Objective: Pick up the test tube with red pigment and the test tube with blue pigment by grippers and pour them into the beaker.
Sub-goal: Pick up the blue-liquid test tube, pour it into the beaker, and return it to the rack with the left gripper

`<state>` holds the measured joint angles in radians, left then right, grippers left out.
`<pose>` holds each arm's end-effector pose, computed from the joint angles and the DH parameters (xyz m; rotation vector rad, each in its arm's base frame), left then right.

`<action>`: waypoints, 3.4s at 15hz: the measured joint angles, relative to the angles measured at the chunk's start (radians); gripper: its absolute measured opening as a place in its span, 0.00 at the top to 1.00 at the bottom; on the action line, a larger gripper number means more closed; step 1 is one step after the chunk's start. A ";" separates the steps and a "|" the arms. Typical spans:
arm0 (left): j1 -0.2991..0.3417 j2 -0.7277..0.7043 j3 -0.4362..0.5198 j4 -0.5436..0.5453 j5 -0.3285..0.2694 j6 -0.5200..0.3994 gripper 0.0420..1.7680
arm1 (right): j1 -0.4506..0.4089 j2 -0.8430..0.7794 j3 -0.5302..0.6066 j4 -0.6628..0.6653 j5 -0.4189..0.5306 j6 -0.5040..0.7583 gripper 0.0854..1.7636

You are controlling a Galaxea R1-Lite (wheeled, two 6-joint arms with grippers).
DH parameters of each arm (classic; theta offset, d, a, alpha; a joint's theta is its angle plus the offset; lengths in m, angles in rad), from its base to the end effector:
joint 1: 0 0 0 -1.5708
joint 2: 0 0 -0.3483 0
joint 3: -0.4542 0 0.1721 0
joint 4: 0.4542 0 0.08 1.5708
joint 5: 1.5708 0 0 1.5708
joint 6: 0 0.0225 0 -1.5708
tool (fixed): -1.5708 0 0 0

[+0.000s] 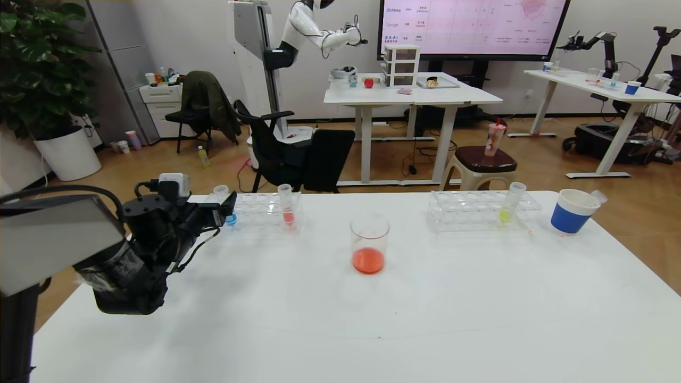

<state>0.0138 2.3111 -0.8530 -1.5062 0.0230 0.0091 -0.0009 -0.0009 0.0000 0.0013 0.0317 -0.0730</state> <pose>0.4297 0.0064 0.1169 0.0089 -0.0479 0.0370 -0.0912 0.0008 0.0753 -0.0730 -0.0007 0.0308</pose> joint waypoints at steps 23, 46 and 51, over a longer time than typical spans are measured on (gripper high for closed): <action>-0.027 -0.015 -0.293 0.295 0.002 0.007 0.72 | 0.000 0.000 0.000 0.000 0.000 0.000 0.02; -0.428 0.001 -0.595 0.281 -0.378 0.471 0.72 | 0.000 0.000 0.000 0.000 0.000 0.000 0.02; -0.419 0.079 -0.621 0.269 -0.619 0.766 0.72 | 0.000 0.000 0.000 0.000 0.000 0.000 0.02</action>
<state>-0.4055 2.3900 -1.4738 -1.2372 -0.5960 0.7749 -0.0009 -0.0009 0.0000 0.0017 0.0317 -0.0730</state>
